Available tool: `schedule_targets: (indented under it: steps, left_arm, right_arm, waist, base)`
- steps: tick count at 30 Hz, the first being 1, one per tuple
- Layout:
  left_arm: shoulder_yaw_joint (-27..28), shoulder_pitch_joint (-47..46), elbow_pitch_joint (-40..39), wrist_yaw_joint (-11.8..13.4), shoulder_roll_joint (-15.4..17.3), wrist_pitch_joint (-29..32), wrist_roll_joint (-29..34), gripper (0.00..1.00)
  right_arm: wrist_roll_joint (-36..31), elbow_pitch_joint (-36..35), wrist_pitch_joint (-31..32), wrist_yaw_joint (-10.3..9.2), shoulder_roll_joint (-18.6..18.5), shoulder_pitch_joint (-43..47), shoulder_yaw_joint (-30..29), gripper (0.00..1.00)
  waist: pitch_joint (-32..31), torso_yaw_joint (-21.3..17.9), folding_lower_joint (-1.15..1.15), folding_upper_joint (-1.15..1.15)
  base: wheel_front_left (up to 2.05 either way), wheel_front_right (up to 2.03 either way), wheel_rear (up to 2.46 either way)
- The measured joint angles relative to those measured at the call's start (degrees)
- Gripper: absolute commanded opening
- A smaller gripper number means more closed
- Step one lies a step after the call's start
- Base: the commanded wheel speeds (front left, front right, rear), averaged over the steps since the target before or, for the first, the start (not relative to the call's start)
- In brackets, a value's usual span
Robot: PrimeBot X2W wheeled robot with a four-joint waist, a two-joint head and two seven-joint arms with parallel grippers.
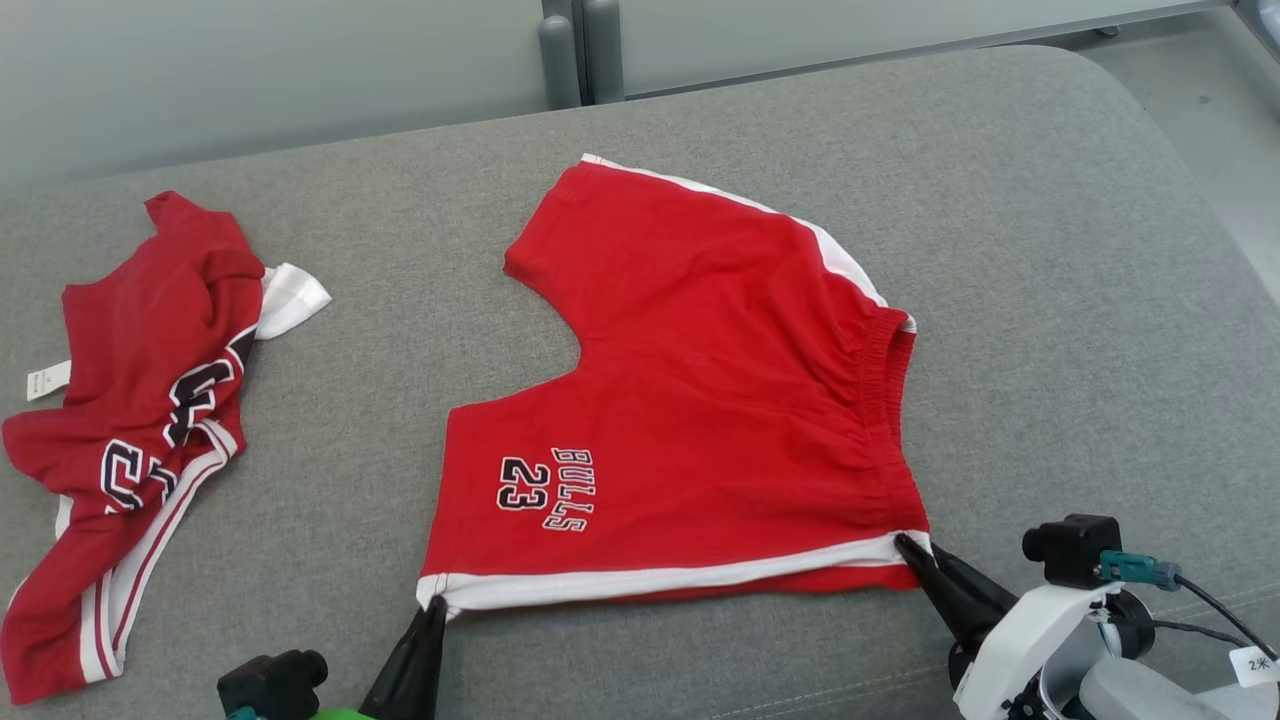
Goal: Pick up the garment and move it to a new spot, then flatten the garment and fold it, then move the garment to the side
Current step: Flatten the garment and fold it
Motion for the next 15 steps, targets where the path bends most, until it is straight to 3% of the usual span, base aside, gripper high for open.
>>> schedule_targets:
  steps: [1, 2, 3, 5, 8, 9, 10, 11, 12, 15]
  left_arm:
    - [-0.18, 0.09, 0.01, 0.05, 0.25, 0.01, 0.43, 0.0]
    - [-0.21, 0.26, 0.01, 0.13, 0.44, 0.21, 0.76, 0.0]
    - [-0.27, 0.41, 0.04, 0.32, 0.64, 0.52, 0.96, 0.0]
    - [-0.55, 0.67, 0.07, 0.4, 1.01, 0.92, 1.79, 0.02]
    - [-0.78, 0.98, 0.09, 0.53, 1.31, 1.42, 2.15, 0.17]
    - [-0.85, 1.12, 0.09, 0.53, 1.37, 1.75, 2.16, 0.36]
    - [-0.96, 1.27, 0.12, 0.54, 1.53, 1.91, 2.33, 0.48]
    - [-0.94, 1.46, 0.12, 0.58, 1.7, 1.92, 2.61, 0.69]
    - [-0.93, 1.65, 0.11, 0.63, 1.96, 1.94, 2.7, 1.0]
    - [-0.93, 2.19, 0.14, 1.05, 2.91, 3.03, 2.94, 1.0]
  right_arm:
    - [-0.41, -0.01, -0.05, 0.0, -0.01, 0.0, 0.07, 0.44]
    - [-0.87, -0.02, -0.09, 0.0, -0.01, 0.0, 0.12, 0.64]
    - [-1.34, -0.03, -0.09, -0.01, -0.01, 0.0, 0.19, 0.96]
    - [-2.54, -0.05, -0.2, -0.03, -0.15, 0.0, 0.51, 1.0]
    - [-4.31, -0.32, -0.33, -0.16, -0.37, 0.0, 1.13, 1.0]
    - [-4.82, -0.51, -0.34, -0.16, -0.36, 0.01, 1.2, 1.0]
    - [-5.11, -0.64, -0.34, -0.18, -0.35, 0.02, 1.24, 1.0]
    - [-5.19, -0.71, -0.35, -0.21, -0.34, 0.06, 1.24, 1.0]
    - [-5.19, -0.83, -0.4, -0.6, -0.32, 0.18, 1.2, 1.0]
    - [-5.19, -1.24, -0.41, -0.63, -0.32, 0.8, 1.0, 1.0]
  waist:
    - [-0.02, -0.03, 0.0, 0.0]
    - [-0.05, -0.05, 0.0, 0.0]
    - [-0.07, -0.08, 0.0, 0.0]
    - [-0.1, -0.15, 0.0, 0.0]
    - [-0.17, -0.3, 0.0, 0.0]
    - [-0.19, -0.37, 0.0, 0.0]
    - [-0.22, -0.45, 0.0, 0.0]
    - [-0.25, -0.53, 0.0, 0.0]
    - [-0.28, -0.63, 0.0, 0.0]
    - [-0.4, -0.93, 0.0, 0.0]
  base:
    - [0.0, 0.0, 0.0]
    - [0.0, 0.0, 0.0]
    - [0.0, 0.0, 0.0]
    - [0.0, 0.0, 0.0]
    - [0.0, 0.0, 0.0]
    - [0.0, 0.0, 0.0]
    - [0.0, 0.0, 0.0]
    - [0.0, 0.0, 0.0]
    - [0.0, 0.0, 0.0]
    - [0.0, 0.0, 0.0]
